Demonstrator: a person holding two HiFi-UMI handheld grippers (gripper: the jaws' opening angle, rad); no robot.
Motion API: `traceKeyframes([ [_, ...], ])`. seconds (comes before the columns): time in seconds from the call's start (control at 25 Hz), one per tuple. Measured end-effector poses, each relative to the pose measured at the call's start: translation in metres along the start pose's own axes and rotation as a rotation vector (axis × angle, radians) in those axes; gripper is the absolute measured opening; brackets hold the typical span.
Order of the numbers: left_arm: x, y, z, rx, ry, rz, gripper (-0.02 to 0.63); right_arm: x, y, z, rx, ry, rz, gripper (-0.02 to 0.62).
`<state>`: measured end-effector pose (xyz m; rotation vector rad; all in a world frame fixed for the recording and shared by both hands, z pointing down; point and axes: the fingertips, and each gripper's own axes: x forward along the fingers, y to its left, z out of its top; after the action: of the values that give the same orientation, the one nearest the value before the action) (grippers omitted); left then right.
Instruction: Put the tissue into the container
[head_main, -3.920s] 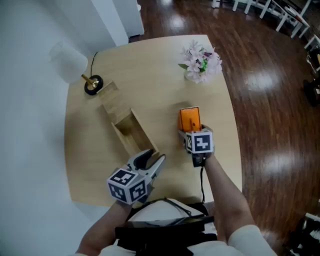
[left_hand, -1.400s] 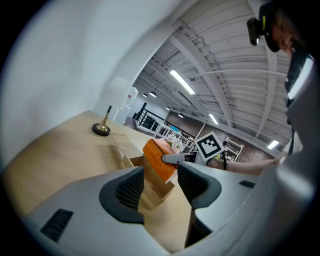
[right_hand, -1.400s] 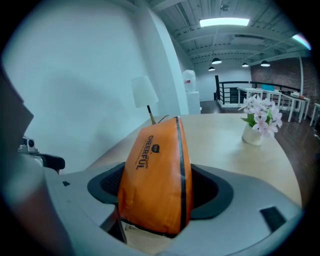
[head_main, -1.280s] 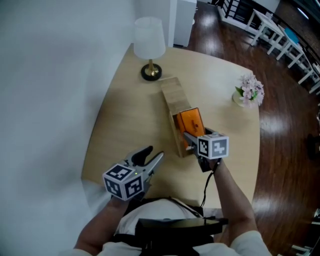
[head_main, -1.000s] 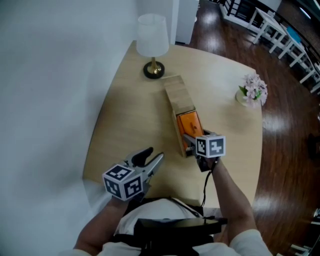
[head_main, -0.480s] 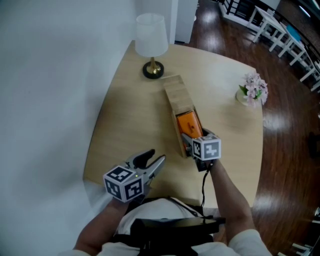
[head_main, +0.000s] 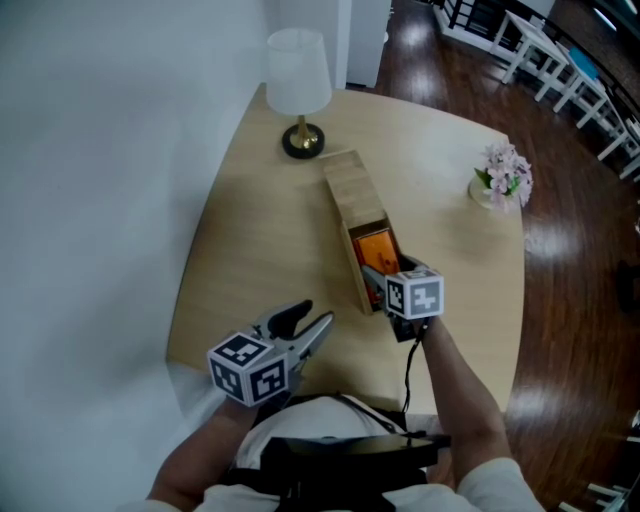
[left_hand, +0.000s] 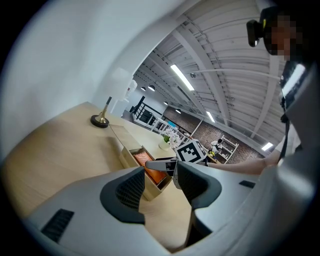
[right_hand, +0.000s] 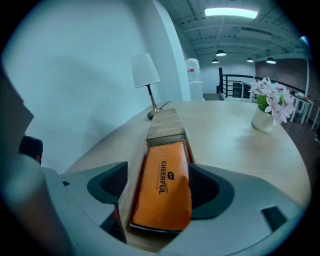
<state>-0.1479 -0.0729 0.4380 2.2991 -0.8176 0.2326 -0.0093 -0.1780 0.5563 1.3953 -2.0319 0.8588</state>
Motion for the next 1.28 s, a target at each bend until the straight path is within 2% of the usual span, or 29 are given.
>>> traceKeyframes([
  [0.2, 0.0, -0.007, 0.006, 0.007, -0.024, -0.012, 0.202, -0.024, 0.004, 0.011, -0.013, -0.059, 0.001, 0.39],
  [0.44, 0.006, -0.032, 0.013, 0.024, -0.052, -0.08, 0.19, -0.08, 0.011, 0.032, -0.068, -0.18, 0.008, 0.39],
  [0.56, 0.01, -0.045, 0.015, 0.047, -0.065, -0.099, 0.139, -0.109, 0.008, 0.034, -0.07, -0.215, 0.01, 0.387],
  [0.6, 0.011, -0.05, 0.015, 0.052, -0.069, -0.105, 0.133, -0.119, 0.007, 0.033, -0.074, -0.221, 0.008, 0.365],
  [0.68, 0.013, -0.06, 0.016, 0.057, -0.074, -0.118, 0.133, -0.136, 0.006, 0.031, -0.088, -0.23, 0.004, 0.273],
  [0.8, 0.016, -0.077, 0.015, 0.063, -0.074, -0.143, 0.133, -0.159, 0.004, 0.027, -0.108, -0.246, -0.012, 0.211],
  [0.88, 0.017, -0.088, 0.015, 0.06, -0.084, -0.17, 0.096, -0.173, 0.003, 0.024, -0.117, -0.265, -0.027, 0.192],
  [1.0, 0.015, -0.103, 0.013, 0.046, -0.101, -0.206, 0.08, -0.195, 0.0, 0.02, -0.106, -0.302, -0.038, 0.14],
  [1.08, 0.014, -0.112, 0.011, 0.052, -0.099, -0.213, 0.074, -0.211, -0.003, 0.016, -0.077, -0.326, -0.038, 0.107],
  [1.28, 0.017, -0.126, 0.003, 0.075, -0.072, -0.216, 0.074, -0.244, -0.02, -0.002, 0.021, -0.366, -0.035, 0.086],
])
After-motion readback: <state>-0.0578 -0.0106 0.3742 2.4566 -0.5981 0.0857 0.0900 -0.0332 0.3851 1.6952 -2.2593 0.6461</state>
